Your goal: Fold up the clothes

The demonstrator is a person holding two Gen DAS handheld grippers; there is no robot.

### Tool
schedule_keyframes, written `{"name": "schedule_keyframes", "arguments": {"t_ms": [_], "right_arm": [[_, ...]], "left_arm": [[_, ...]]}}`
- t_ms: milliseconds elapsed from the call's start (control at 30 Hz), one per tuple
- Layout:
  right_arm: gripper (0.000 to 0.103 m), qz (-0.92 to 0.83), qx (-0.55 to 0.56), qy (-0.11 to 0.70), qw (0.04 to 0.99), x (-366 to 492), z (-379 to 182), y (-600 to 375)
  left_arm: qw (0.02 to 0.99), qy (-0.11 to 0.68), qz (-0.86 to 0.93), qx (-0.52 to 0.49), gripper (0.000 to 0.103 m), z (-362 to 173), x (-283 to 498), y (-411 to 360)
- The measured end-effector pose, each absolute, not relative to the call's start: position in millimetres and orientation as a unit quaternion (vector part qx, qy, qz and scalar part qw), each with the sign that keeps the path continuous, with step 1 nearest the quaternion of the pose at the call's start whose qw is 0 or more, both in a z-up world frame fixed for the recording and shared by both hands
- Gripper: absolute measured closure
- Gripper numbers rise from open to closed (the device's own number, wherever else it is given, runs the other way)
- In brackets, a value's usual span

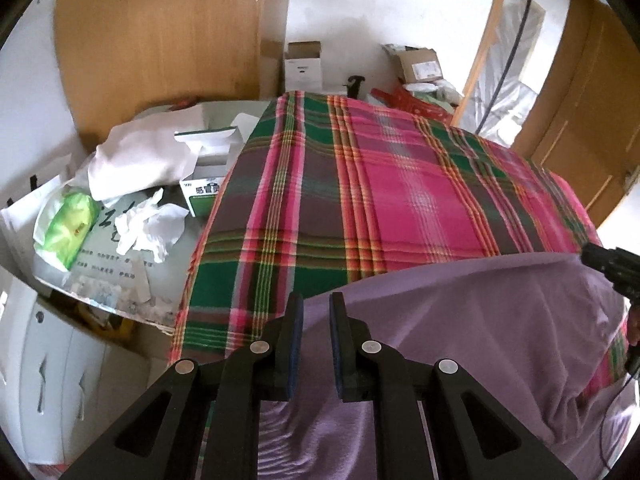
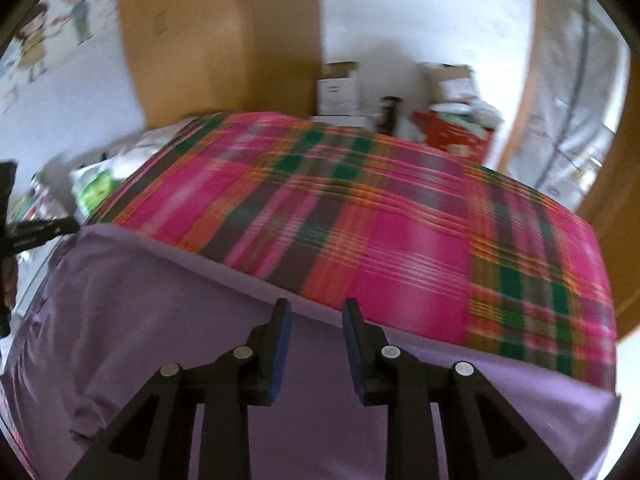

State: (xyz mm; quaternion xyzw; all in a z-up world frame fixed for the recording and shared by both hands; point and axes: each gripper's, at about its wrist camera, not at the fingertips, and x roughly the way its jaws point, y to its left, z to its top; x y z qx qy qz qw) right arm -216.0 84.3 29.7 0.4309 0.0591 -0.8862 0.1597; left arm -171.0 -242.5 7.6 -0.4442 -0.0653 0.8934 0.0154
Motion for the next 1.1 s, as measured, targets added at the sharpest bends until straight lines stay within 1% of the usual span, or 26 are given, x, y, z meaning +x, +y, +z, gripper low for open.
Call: {"name": "schedule_keyframes", "arguments": {"t_ms": [100,267,400,533,700,900,1000,1067,1100], "right_arm": [[0.071,-0.872,0.434,0.087,0.208,-222.8,24.6,40.2],[0.069,-0.857,0.425,0.122,0.265,-227.4,21.5,-20.5],[0.066,-0.844,0.423,0.153,0.293,-226.2,15.8,-57.1],[0.063,-0.836,0.430,0.168,0.296,-232.5,7.8,-79.2],[0.060,-0.833,0.430,0.175,0.301,-233.6,5.1,-83.6],[0.058,-0.827,0.439,0.184,0.301,-235.2,-1.5,-82.0],[0.058,-0.826,0.445,0.183,0.293,-237.9,-4.7,-79.9],[0.058,-0.826,0.448,0.181,0.290,-239.0,-6.1,-78.4],[0.058,-0.826,0.448,0.180,0.289,-239.3,-6.3,-77.4]], "left_arm": [[0.021,-0.050,0.889,-0.454,0.085,2.8,-172.8,-242.9],[0.036,-0.048,0.891,-0.449,0.085,0.9,-172.1,-243.0],[0.046,-0.011,0.889,-0.455,0.085,-0.7,-175.2,-234.8],[0.047,0.005,0.883,-0.466,0.085,-4.1,-182.4,-233.9],[0.038,0.055,0.881,-0.468,0.085,-6.9,-184.2,-229.4],[0.050,0.054,0.875,-0.478,0.085,-12.2,-182.4,-237.3],[0.061,0.037,0.873,-0.482,0.084,-13.7,-182.9,-242.8],[0.060,0.015,0.873,-0.484,0.078,-14.4,-184.5,-248.8],[0.056,0.016,0.873,-0.484,0.070,-14.7,-185.0,-249.8]]}}
